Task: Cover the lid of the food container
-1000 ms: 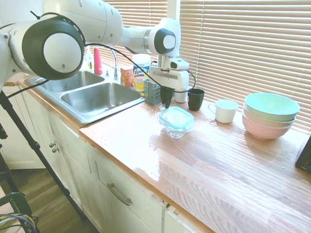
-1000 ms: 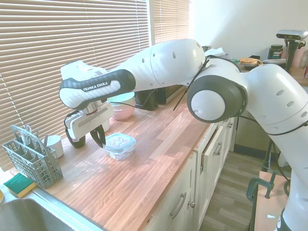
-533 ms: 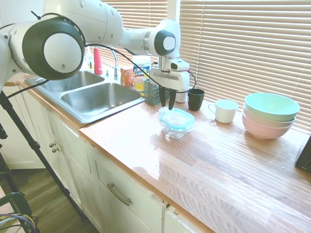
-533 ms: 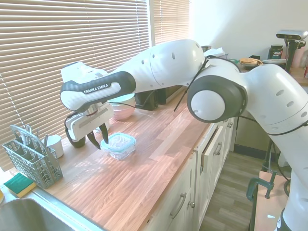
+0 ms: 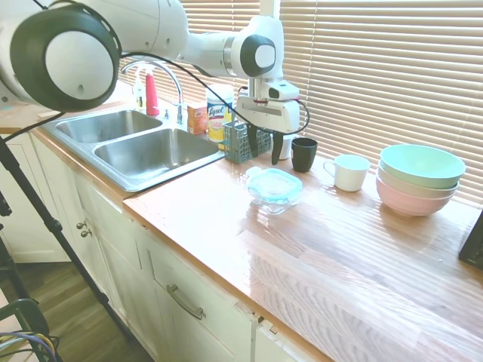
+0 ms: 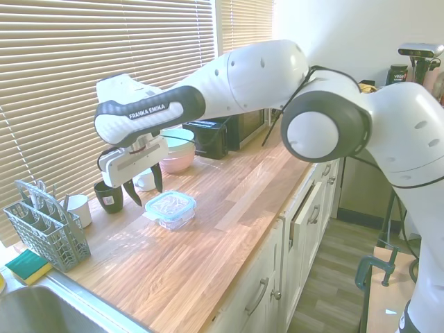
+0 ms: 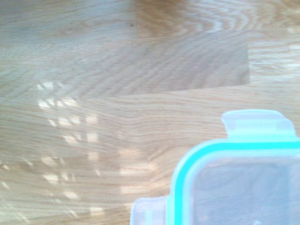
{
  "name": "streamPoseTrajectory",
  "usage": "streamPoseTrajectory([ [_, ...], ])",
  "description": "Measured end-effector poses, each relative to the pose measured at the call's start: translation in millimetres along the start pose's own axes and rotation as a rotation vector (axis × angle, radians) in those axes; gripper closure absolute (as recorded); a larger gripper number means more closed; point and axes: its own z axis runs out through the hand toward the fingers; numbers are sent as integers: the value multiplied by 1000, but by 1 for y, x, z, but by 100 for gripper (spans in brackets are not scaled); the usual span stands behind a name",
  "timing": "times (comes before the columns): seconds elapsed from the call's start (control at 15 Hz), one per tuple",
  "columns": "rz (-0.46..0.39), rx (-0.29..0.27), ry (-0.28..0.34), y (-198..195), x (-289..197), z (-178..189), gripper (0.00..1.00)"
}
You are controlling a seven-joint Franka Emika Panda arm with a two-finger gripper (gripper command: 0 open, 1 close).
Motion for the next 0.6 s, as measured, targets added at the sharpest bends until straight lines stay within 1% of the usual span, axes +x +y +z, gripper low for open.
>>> streamPoseTrajectory([
  [0.27, 2, 25, -2, 47, 3, -17, 0],
  [0.6, -28, 36, -20, 113, -2, -8, 0],
])
